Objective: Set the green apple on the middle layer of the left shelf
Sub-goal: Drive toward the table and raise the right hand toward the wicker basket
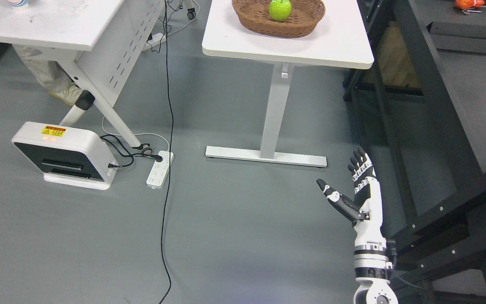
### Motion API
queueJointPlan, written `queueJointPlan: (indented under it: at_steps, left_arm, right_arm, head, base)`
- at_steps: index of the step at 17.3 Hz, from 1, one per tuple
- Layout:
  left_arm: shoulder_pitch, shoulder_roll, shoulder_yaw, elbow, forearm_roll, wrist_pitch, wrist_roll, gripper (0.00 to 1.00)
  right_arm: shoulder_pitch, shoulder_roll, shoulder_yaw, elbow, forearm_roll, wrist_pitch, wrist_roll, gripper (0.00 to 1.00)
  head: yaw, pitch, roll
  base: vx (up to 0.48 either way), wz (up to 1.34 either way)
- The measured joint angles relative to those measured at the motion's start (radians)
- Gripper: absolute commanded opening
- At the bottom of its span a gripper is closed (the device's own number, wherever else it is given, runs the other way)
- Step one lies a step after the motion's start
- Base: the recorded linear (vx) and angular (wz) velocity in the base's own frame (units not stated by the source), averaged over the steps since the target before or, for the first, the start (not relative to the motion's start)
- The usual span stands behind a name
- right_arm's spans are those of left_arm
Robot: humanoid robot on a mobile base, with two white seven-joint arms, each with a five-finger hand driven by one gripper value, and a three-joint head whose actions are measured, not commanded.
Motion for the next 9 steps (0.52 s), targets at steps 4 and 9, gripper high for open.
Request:
queueJointPlan:
  at_steps: [4, 9]
  left_arm:
    - [0.000, 0.000, 0.000, 0.000, 0.000, 0.002, 0.000, 1.00]
    - [0.000, 0.000, 0.000, 0.000, 0.000, 0.002, 0.000, 1.00]
  right_arm:
    - [0.001, 0.000, -0.001, -0.002, 0.000, 0.000, -0.001, 1.00]
    - [-0.003, 0.000, -0.002, -0.002, 0.000, 0.005, -0.002, 1.00]
  head:
    - [0.0000, 0.000, 0.000]
    - [0.0000, 0.000, 0.000]
  base:
    - [0.071, 0.18]
    - [0.110, 0.15]
